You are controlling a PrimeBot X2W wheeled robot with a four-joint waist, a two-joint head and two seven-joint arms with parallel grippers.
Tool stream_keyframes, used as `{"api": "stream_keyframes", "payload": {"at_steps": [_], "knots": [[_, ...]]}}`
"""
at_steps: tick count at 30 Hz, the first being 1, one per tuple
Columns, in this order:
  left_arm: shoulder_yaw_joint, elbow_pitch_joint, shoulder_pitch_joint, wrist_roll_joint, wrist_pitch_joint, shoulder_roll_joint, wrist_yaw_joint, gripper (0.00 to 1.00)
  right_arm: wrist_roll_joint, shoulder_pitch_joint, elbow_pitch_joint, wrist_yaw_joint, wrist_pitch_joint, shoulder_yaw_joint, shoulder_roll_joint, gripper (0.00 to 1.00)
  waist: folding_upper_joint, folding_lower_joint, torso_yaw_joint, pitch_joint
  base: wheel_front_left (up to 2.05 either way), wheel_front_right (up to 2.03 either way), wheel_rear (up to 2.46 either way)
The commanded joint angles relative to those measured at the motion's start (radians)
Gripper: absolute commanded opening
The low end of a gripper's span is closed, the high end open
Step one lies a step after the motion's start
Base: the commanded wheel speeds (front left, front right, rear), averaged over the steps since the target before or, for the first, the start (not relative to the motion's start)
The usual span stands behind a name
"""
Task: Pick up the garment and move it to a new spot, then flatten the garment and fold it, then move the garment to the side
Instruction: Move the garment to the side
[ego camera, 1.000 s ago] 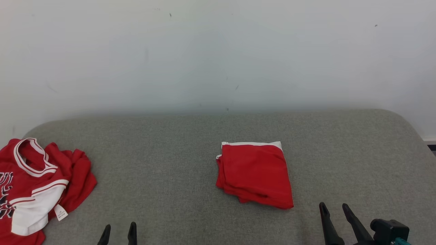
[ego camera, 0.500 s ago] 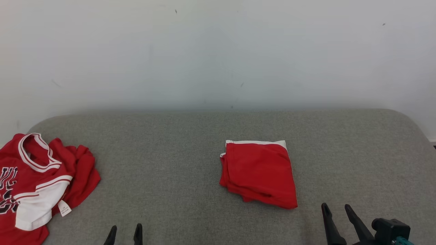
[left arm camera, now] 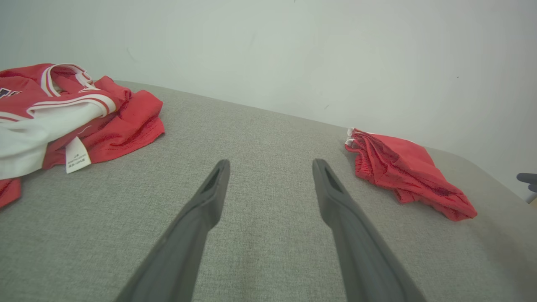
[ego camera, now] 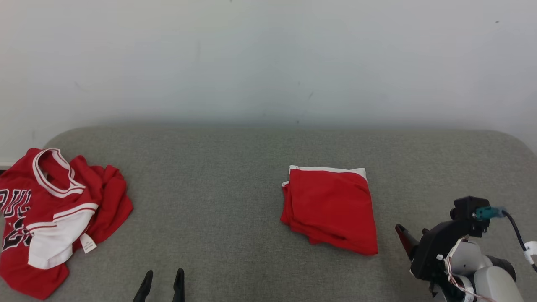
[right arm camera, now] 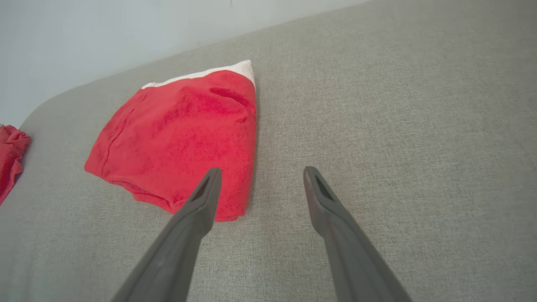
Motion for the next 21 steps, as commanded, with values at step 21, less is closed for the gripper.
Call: {"api": "stream_keyframes", "payload": {"at_steps": [21], "knots": [[-0.121, -0.042, -0.108, -0.011, -0.004, 0.005, -0.003, 1.0, -0.343, -0.355, 0.457, -0.002, 0.08, -0.302, -0.001, 1.0, 0.0, 0.0, 0.234, 0.152, 0.0, 0.0, 0.0]]}}
